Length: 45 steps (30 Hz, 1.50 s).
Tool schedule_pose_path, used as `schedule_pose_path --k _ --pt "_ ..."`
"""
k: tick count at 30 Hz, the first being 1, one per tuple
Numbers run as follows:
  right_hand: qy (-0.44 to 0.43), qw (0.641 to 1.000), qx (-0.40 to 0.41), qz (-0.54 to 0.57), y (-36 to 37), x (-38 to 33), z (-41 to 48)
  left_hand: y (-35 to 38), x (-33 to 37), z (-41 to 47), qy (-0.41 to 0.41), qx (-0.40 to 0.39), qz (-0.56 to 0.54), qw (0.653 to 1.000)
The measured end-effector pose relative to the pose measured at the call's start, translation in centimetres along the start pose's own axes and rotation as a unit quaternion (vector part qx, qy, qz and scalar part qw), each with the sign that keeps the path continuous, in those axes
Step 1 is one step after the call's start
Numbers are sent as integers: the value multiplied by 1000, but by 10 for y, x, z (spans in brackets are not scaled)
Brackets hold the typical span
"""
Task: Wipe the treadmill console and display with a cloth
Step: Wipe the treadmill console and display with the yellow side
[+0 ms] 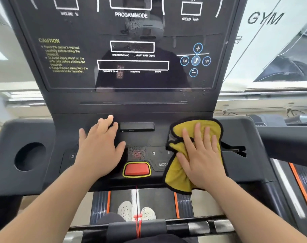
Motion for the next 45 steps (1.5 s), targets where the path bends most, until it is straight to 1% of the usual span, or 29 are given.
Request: schedule_pose_path --k 4,6,8,12,14,16,19,21,24,26,28,29,31,33,35,37,40,43,45 --pt "75 996 0 43 -11 -34 28 0 -3 0 1 -6 4 1000" --pt "75 996 5 38 -13 -50 36 1 -4 0 1 -7 7 1000" --pt "21 1000 4 8 -11 -59 33 2 -3 -1 2 -7 9 1000" --pt "-138 989 -32 -40 4 -48 -2 2 -3 -1 4 -6 13 1000" --pt "-161 985 -38 -53 9 -29 -21 3 -5 0 5 -7 10 1000" --pt "-130 990 -37 -48 10 -8 -27 4 -6 -1 7 -7 7 1000" --pt "-17 999 -30 -10 -1 11 -8 3 -6 -1 10 -6 3 1000" --pt "51 998 -3 23 -10 4 15 3 -5 -1 9 -7 3 1000" --pt "107 991 41 72 -23 -28 47 3 -6 0 4 -11 7 1000" --pt "115 988 56 86 -26 -48 59 4 -6 1 2 -11 9 1000" --pt "93 993 46 64 -26 -59 59 3 -6 2 2 -12 11 1000" --pt "67 996 36 42 -25 -61 54 3 -6 2 2 -11 13 1000" --pt "-10 1000 6 -7 -19 -57 35 3 -5 3 0 -11 18 1000" --pt "-83 996 -28 -34 -9 -43 12 4 -5 2 -2 -13 18 1000" --pt "-108 992 -48 -51 -2 -22 -5 5 -5 2 -2 -12 10 1000" --pt "-96 992 -50 -60 0 0 -12 5 -6 2 -1 -11 7 1000" --pt "-34 999 -30 -26 -7 20 2 4 -5 2 0 -2 -6 1000" --pt "45 999 8 12 -18 9 30 4 0 1 -1 3 -20 1000" --pt "79 996 25 30 -23 -11 43 4 2 0 -2 6 -25 1000"
Point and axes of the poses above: each hand's wrist, its own z-axis towards the middle knuckle, its own y-axis out of the palm, x = y × z, the point moved 1 cm from there along z, towards the middle knuckle, and after that the axes turned 13 degrees about -x, right-handed, at the moved point
